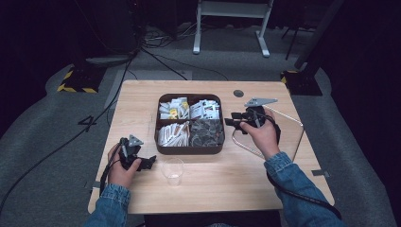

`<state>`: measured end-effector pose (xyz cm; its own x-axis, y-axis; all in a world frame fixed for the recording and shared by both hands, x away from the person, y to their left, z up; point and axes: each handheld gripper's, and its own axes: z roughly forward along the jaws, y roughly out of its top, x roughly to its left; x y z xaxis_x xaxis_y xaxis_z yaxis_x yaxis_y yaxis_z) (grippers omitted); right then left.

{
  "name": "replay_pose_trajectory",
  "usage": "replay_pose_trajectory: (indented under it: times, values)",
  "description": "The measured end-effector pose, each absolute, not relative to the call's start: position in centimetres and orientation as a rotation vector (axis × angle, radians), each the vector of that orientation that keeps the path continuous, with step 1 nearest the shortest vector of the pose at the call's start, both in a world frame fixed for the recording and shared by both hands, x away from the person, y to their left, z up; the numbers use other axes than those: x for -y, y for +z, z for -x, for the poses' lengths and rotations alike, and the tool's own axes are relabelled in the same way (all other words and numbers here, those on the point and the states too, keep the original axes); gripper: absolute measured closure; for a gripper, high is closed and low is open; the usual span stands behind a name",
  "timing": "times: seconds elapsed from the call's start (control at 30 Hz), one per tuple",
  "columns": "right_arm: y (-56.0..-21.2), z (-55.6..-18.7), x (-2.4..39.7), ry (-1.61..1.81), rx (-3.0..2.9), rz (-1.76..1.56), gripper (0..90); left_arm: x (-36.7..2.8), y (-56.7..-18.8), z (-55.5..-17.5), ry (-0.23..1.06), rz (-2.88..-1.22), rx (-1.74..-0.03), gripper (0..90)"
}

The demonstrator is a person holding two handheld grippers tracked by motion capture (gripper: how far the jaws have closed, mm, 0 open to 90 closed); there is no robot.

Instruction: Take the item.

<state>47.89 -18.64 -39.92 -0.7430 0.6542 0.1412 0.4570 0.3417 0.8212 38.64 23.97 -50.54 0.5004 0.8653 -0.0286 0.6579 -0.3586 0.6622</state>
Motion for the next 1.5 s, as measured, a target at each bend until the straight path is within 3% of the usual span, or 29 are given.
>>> replay_pose_trajectory:
  times: [0.4,1.03,1.37,1.5]
  values:
    - [-41.7,-48.1,13.5,1.31,-2.524,-0.926,54.1,-24.0,-50.5,-38.5,0.442,-2.128,-1.244,0.1]
    - [-45.0,-49.0,9.2,1.066,-2.638,-0.912,52.2,-24.0,-50.5,-38.5,0.442,-2.128,-1.244,0.1]
    - [-45.0,-49.1,9.7,1.055,-2.646,-0.87,80.0,-24.0,-50.5,-38.5,0.442,-2.128,-1.244,0.1]
    - [-44.8,-48.9,9.9,1.098,-2.63,-0.865,82.6,-24.0,-50.5,-38.5,0.442,-2.128,-1.244,0.1]
